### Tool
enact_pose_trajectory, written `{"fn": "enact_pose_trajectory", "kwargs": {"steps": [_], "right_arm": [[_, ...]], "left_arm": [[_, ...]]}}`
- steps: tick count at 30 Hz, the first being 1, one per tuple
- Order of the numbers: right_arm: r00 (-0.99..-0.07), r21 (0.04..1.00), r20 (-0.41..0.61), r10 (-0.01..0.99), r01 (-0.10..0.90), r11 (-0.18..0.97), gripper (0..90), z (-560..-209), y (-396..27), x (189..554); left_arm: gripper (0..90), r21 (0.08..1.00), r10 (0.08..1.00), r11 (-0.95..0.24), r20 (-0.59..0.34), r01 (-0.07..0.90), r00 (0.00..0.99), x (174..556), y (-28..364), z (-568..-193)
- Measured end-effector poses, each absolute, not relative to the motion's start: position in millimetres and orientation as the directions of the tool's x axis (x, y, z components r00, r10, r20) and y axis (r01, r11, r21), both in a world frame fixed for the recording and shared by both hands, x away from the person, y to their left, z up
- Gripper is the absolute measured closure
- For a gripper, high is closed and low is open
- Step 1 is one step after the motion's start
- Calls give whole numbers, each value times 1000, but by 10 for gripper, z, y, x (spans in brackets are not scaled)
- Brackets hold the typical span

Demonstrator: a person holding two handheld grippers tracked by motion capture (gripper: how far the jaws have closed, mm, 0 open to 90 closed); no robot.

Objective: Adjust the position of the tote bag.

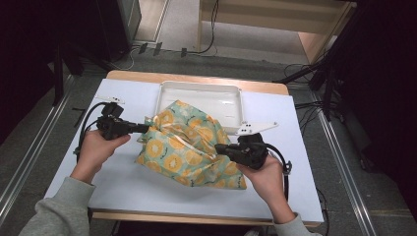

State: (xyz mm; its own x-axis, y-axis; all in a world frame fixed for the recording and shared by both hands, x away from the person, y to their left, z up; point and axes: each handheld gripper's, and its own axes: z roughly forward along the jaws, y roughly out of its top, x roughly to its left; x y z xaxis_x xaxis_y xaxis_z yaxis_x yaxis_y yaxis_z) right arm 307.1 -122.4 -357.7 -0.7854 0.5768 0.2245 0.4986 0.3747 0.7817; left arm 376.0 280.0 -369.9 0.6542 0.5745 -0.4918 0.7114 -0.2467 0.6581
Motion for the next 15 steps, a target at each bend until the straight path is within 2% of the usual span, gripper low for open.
{"fn": "enact_pose_trajectory", "kwargs": {"steps": [12,15], "right_arm": [[-755,746,261,602,553,370,900,-3865,-1468,2832],[-748,743,273,606,563,361,856,-3922,-1511,2812]], "left_arm": [[900,739,450,-298,-449,604,772,3266,2564,-3457],[900,742,437,-318,-437,590,786,3217,2512,-3459]]}}
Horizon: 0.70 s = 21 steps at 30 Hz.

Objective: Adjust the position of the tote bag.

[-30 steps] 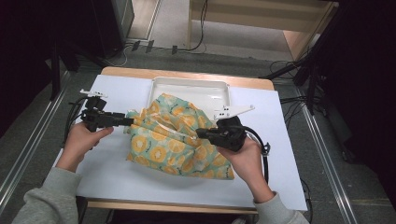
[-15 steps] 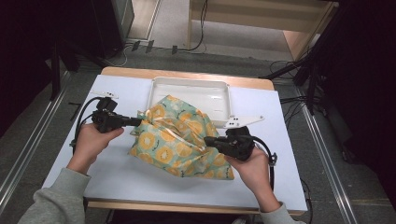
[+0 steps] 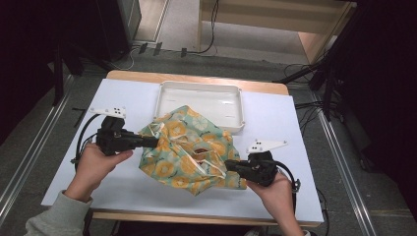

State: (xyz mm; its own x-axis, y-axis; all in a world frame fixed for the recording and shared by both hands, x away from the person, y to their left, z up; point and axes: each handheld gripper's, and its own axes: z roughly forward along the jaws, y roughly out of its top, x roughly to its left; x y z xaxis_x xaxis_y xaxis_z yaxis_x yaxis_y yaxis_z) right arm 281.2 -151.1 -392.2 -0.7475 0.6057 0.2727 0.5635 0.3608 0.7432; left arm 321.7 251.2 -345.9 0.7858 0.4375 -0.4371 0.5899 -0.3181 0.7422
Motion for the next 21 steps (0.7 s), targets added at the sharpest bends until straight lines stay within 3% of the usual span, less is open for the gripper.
{"fn": "enact_pose_trajectory", "kwargs": {"steps": [11,21], "right_arm": [[-760,799,215,613,498,337,679,-3552,-1577,2863],[-775,803,174,607,469,369,462,-3278,-1332,3373]], "left_arm": [[900,748,409,-319,-445,582,796,3169,2409,-3425],[900,750,435,-343,-408,566,803,3187,2355,-3397]]}}
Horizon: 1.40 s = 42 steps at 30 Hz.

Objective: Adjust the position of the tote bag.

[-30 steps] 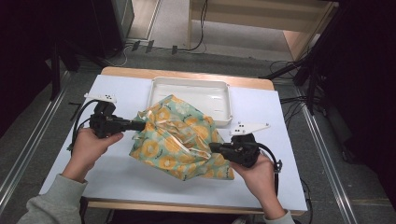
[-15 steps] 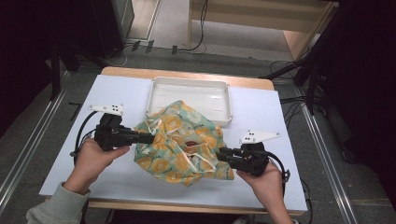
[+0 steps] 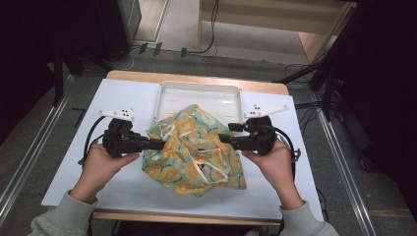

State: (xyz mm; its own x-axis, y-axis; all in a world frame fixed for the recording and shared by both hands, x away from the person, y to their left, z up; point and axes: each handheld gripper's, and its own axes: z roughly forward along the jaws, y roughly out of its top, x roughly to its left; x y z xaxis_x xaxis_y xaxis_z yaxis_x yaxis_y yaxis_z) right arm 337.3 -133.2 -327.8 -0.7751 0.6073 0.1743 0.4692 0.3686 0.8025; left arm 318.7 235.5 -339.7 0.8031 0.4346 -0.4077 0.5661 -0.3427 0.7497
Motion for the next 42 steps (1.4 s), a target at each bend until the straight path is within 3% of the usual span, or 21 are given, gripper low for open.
{"fn": "enact_pose_trajectory", "kwargs": {"steps": [6,8,9,10,12,13,27,42], "right_arm": [[-775,779,209,596,500,377,392,-3345,-1158,3645],[-787,771,213,580,500,394,522,-3385,-1087,3695],[-787,771,213,580,500,394,522,-3385,-1087,3695],[-792,763,212,573,500,409,746,-3409,-1056,3703],[-790,761,211,576,503,411,877,-3407,-1076,3681],[-789,765,209,578,500,405,900,-3396,-1107,3657],[-731,788,215,648,521,327,900,-3400,-1825,3075],[-688,778,261,677,565,274,900,-3684,-2226,2610]], "left_arm": [[900,753,429,-342,-407,562,807,3175,2360,-3385],[900,756,431,-341,-403,560,807,3166,2374,-3380],[900,756,431,-341,-403,560,807,3166,2374,-3380],[900,760,429,-332,-407,559,807,3160,2401,-3369],[900,764,432,-329,-401,555,808,3138,2438,-3352],[900,766,433,-329,-398,552,809,3123,2457,-3347],[900,782,440,-346,-354,519,825,2860,2540,-3289],[900,729,459,-364,-401,579,793,2778,2601,-3418]]}}
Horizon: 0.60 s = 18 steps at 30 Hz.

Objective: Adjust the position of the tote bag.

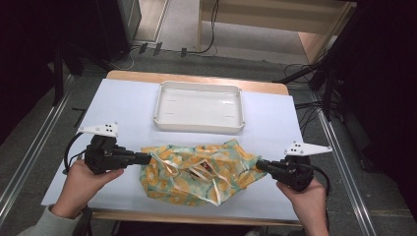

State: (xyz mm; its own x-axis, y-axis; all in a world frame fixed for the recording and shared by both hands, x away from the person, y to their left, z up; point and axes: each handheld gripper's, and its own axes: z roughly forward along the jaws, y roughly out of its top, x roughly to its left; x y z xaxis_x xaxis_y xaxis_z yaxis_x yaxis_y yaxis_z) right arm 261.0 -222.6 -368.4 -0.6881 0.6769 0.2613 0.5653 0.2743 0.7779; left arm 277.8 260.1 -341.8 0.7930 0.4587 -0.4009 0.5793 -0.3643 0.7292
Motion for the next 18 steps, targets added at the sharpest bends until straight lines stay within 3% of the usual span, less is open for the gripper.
{"fn": "enact_pose_trajectory", "kwargs": {"steps": [6,14,18], "right_arm": [[-684,776,264,679,570,272,900,-3758,-2316,2486],[-682,760,268,681,584,285,900,-3920,-2391,2393],[-691,752,271,670,586,301,900,-3967,-2369,2386]], "left_arm": [[900,689,441,-354,-474,632,763,2795,2545,-3483],[892,637,489,-417,-445,649,751,2756,2454,-3662],[840,633,479,-406,-467,659,743,2754,2456,-3718]]}}
